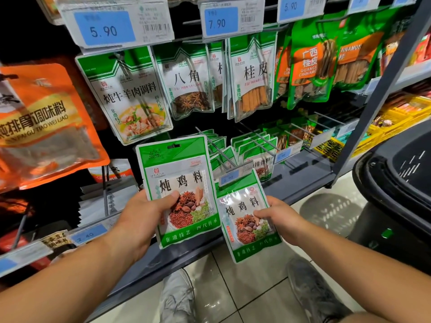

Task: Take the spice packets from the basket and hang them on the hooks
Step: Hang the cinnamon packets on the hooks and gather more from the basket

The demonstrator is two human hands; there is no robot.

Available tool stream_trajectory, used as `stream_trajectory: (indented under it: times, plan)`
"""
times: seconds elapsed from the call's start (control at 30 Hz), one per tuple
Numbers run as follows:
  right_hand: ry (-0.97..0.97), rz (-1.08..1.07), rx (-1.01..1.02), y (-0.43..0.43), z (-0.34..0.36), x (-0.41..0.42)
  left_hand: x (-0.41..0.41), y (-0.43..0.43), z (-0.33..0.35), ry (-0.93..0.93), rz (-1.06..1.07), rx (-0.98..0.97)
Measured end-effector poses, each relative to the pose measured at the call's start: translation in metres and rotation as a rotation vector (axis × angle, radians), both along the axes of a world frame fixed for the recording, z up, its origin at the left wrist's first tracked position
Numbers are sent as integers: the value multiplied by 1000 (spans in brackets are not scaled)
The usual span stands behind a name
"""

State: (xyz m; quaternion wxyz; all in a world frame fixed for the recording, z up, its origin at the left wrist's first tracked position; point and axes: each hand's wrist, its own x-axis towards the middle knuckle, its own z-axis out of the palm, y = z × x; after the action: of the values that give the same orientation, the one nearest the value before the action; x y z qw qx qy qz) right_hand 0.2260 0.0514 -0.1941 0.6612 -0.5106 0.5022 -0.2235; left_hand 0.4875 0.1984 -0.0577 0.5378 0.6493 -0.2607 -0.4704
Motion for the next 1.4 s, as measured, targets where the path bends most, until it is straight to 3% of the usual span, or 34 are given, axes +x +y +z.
stream_trajectory:
  times: [0.8,1.13,1.4]
  plan:
    - [21,-40,-78,-21,8,34,-1,0,-7,16,7,19]
    - [505,-105,-194,-42,0,46,-1,-1,-10,23,-6,24]
    - [568,-175,-212,-30,3,30,-7,-3,-9,18,-37,6]
